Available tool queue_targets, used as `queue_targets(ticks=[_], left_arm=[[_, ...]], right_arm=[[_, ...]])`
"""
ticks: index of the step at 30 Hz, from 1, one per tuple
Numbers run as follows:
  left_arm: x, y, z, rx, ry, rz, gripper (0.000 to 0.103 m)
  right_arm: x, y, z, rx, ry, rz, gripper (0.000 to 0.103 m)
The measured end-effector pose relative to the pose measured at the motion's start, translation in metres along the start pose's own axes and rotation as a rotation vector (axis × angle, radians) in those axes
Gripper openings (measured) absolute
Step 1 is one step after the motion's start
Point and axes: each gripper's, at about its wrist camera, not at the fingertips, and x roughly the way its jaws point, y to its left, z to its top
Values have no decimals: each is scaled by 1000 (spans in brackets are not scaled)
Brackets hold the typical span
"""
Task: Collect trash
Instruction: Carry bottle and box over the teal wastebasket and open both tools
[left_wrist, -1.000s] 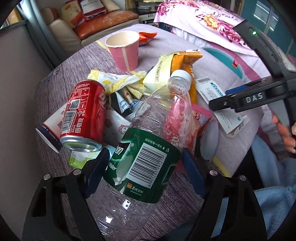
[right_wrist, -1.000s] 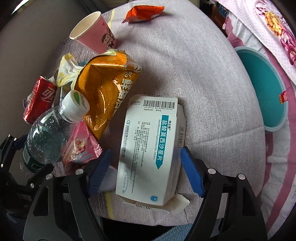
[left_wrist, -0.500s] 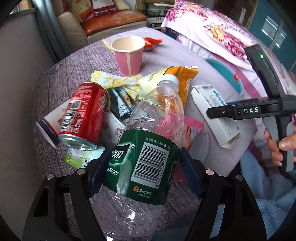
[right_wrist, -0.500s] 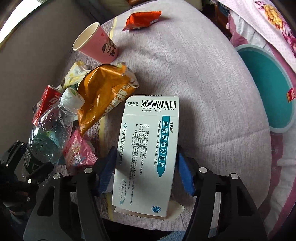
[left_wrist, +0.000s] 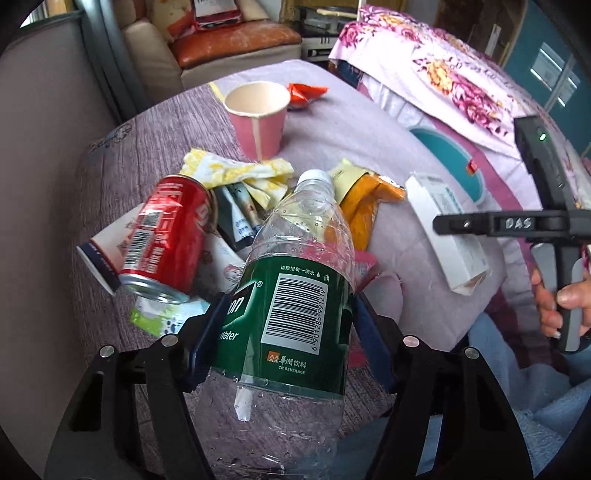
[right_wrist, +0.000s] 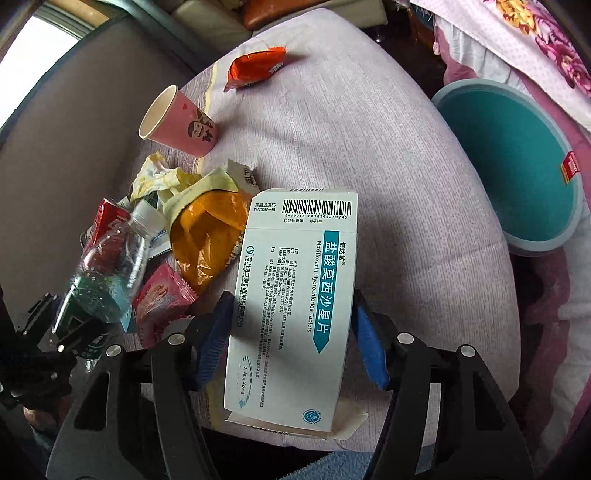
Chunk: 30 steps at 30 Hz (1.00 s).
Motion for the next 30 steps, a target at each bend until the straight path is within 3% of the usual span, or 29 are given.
queue_targets(ticks=[10,15,23,30], left_arm=[[-44,-8,22,-58,-139,-67,68],[-45,-40,57,0,-174,-105,68],[36,-143,139,139,-49,-216,68],[113,-219,183,230,97,-236,68]], right_arm=[[-33,-18,16,35,-97,28,60],[-66,-47,32,95,-186,12,60],[-117,-127,52,240,-301,-58,60],[-127,-188,65,331,-329,-61,60]])
